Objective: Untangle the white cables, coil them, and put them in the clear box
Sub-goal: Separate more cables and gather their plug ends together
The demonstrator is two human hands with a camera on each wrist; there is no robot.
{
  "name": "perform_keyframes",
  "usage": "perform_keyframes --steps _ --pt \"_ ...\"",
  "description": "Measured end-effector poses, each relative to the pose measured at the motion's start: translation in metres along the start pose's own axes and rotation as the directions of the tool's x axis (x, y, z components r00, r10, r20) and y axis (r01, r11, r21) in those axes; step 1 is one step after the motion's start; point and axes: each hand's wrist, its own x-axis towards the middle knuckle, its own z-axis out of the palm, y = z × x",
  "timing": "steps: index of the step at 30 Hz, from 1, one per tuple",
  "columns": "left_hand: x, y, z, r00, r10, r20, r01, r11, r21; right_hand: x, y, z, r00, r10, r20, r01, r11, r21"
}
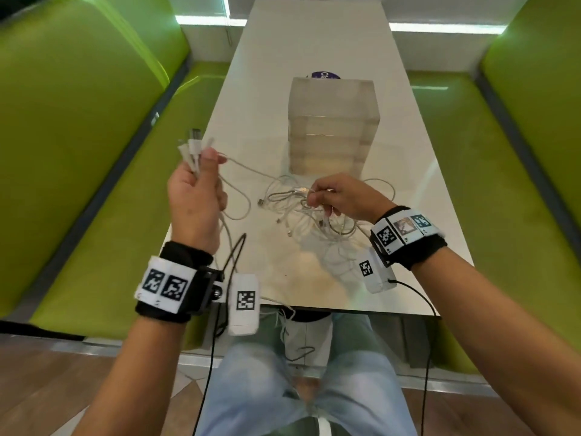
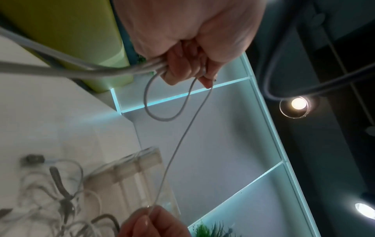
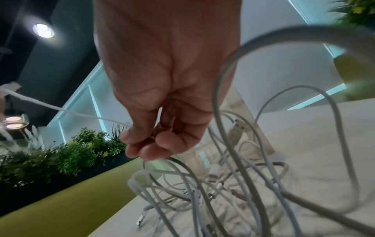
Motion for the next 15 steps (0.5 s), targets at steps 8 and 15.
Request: perform_keyframes --steps 8,15 --pt "-0.003 0.010 -0.020 0.998 0.048 -0.028 -0.047 0.999 0.010 0.008 -0.004 -0.005 0.976 -0.132 -0.173 0.132 0.991 -0.012" --pt "-0.017 -0.010 -0.008 0.986 -0.101 0.134 0.083 0.988 0.133 -0.042 -0.043 -0.004 0.922 -0.120 0.369 0.172 0.979 -0.109"
